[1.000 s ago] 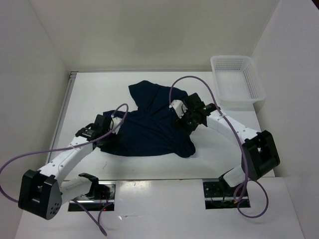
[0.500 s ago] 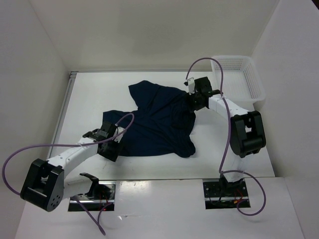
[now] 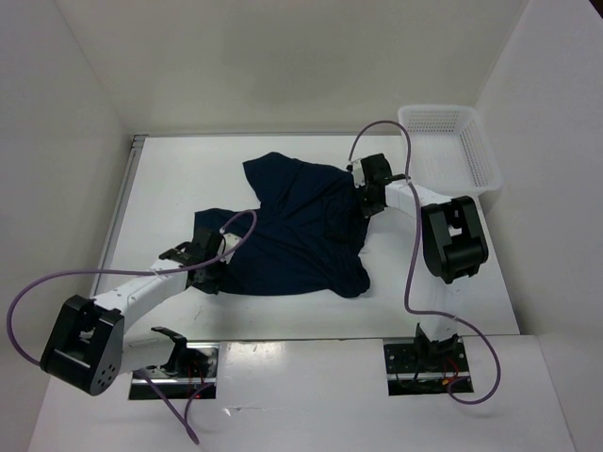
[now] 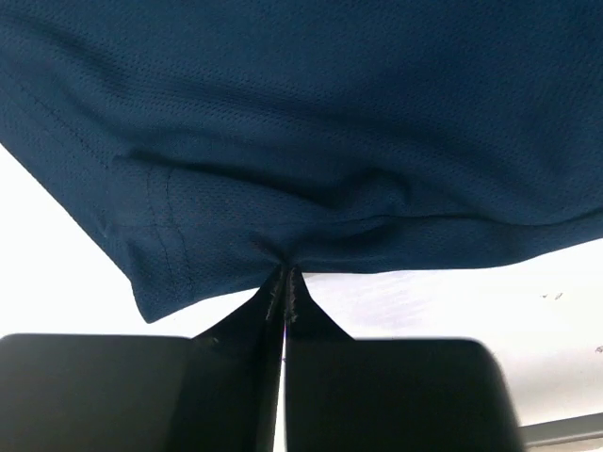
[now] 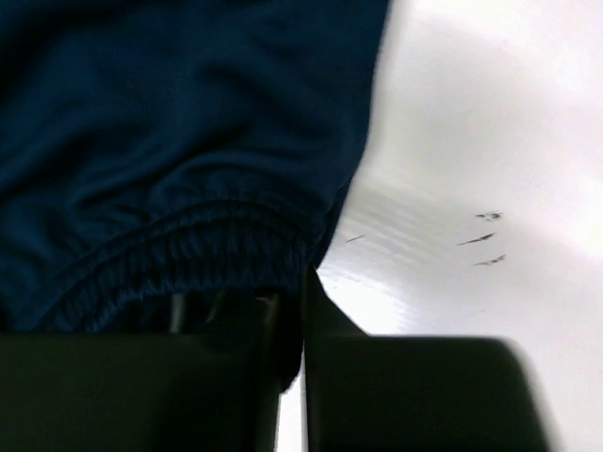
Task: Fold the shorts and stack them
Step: Flatten the shorts out
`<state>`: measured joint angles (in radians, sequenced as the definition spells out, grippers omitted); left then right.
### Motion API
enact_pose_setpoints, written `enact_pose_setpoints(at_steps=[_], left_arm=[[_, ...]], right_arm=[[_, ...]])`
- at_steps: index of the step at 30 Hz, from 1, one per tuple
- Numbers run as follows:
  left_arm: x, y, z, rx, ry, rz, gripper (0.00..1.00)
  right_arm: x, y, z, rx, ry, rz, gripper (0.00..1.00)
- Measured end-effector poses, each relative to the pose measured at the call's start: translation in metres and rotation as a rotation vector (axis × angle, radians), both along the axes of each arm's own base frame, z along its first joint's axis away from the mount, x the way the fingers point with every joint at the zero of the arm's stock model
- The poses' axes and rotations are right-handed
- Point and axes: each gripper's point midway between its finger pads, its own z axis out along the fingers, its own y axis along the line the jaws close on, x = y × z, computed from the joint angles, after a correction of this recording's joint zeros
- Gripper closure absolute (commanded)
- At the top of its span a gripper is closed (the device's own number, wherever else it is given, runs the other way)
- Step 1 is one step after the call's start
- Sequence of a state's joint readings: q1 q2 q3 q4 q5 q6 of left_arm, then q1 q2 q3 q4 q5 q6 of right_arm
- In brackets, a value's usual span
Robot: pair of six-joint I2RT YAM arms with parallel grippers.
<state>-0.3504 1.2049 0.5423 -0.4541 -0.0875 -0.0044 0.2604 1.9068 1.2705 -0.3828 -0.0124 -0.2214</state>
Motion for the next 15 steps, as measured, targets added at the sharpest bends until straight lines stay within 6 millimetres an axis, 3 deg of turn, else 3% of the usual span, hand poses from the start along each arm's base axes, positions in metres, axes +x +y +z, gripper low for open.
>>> enact_pose_setpoints(at_steps=[3, 8, 11, 12, 15], left_arm=[[0.0, 0.0, 0.0, 0.002, -0.001, 0.001, 1.0], [-0.001, 0.009, 0.0, 0.009, -0.011, 0.035, 1.0], [-0.002, 0.017, 0.0, 0.024, -0.021, 0.062, 1.0], [-0.002, 0.019, 0.0, 0.03, -0.021, 0.066, 1.0], [-0.005, 0.022, 0.0, 0.042, -0.018, 0.072, 1.0]], right_arm=[[0.01, -0.01, -0.004, -0.038, -0.02, -0.072, 1.0], [0.064, -0.03, 0.024, -0.057, -0.143, -0.221, 1.0], [0.091, -0.046, 0.042, -0.054, -0.22, -0.296, 0.75], [0.097, -0.051, 0.046, -0.051, -0.236, -0.316, 0.56], [0.104, -0.056, 0.048, -0.051, -0.254, -0.342, 0.19]])
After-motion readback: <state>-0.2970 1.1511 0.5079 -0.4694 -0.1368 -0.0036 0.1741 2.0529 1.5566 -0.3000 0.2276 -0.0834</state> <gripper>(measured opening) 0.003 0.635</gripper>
